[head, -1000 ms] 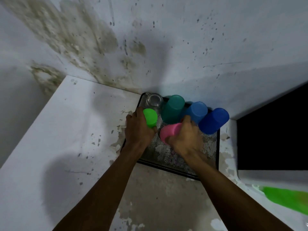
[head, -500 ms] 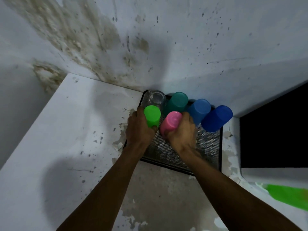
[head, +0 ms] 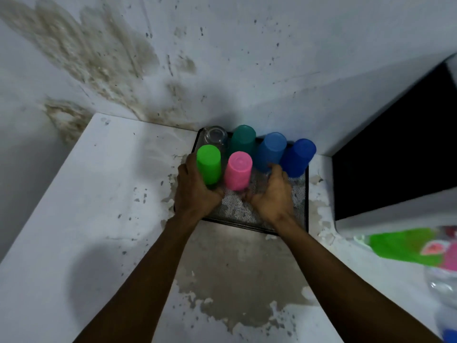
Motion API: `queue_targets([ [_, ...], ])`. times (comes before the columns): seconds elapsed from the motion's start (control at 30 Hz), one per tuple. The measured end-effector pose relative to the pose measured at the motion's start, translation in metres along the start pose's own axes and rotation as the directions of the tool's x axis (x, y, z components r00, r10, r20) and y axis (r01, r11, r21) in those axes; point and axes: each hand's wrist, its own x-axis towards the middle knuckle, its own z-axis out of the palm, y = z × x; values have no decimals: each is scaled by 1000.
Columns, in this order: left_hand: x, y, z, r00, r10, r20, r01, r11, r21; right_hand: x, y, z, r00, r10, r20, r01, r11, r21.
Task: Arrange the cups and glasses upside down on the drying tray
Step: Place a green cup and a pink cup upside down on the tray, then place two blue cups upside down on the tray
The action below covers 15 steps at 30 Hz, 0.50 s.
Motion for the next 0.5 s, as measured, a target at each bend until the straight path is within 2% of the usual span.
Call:
queue_targets([
  [0.2, -63, 10, 8, 994, -81, -80, 74, 993, -89, -57, 37, -50, 997, 3, 72, -11, 993, 117],
  [0.33, -118, 44, 31, 989, -148, 14, 148, 989, -4, -104, 73, -96, 999, -17, 41, 14, 997, 73],
  [0.4, -139, 65, 45, 988, -103, 117, 100, 994, 32, -124, 94, -116, 999, -27, 22, 26, 997, 69],
  [0.5, -169, 96, 73, 963, 61, 263, -71, 997, 30, -151, 132, -143, 1000, 0, -8, 1, 997, 75],
])
